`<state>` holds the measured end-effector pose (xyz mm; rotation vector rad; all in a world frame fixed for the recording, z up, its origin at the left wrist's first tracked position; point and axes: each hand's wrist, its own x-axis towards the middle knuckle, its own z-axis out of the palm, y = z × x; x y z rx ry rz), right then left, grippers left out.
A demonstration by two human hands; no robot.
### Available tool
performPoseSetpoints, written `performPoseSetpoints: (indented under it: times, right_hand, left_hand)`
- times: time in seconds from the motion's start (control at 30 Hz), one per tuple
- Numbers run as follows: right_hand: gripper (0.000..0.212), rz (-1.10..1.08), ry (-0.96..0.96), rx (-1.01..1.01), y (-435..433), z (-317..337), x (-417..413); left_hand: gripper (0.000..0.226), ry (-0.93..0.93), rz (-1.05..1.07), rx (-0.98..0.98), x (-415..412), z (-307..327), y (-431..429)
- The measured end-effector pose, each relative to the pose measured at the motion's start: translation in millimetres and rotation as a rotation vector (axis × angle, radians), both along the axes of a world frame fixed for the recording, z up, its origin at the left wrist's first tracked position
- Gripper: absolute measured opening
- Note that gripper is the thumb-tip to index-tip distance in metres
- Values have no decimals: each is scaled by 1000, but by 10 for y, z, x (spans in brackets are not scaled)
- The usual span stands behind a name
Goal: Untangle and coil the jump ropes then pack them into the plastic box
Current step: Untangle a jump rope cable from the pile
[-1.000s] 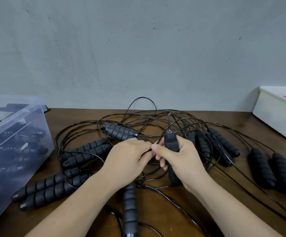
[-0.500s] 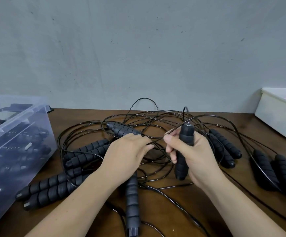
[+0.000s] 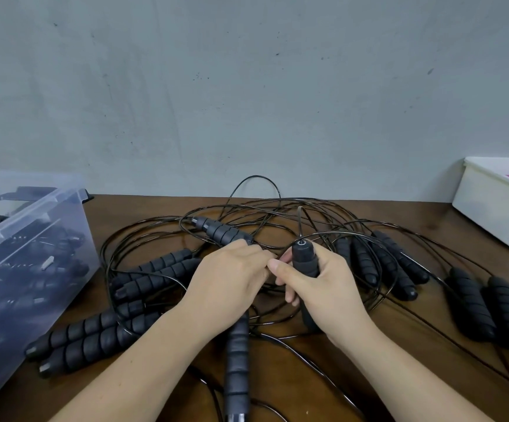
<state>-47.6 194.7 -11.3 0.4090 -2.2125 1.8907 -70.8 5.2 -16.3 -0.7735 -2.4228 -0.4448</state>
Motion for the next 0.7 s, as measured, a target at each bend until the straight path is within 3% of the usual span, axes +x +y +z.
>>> performPoseSetpoints:
  times: [0.2,0.37,0.47,0.57,0.7]
  right_hand:
    - [14,-9,37,9,21,57,11]
    - [14,-45,-35,-380,195,279,-10]
    - [17,-78,-48,-510,317,384,-30]
    - [14,-57,-38,-506,314,366,-54]
    - [32,-6,-89,-329,217,257,-36]
  left_hand:
    - [15,-51,10,8,2,23,-4]
    - [20,-105,130,1,-53,26,-92]
    - [24,-166,163,1,-82,64,-146]
    - [23,-133,143,-20,-82,62,-150]
    - [17,-61,134,5,-55,80,-68]
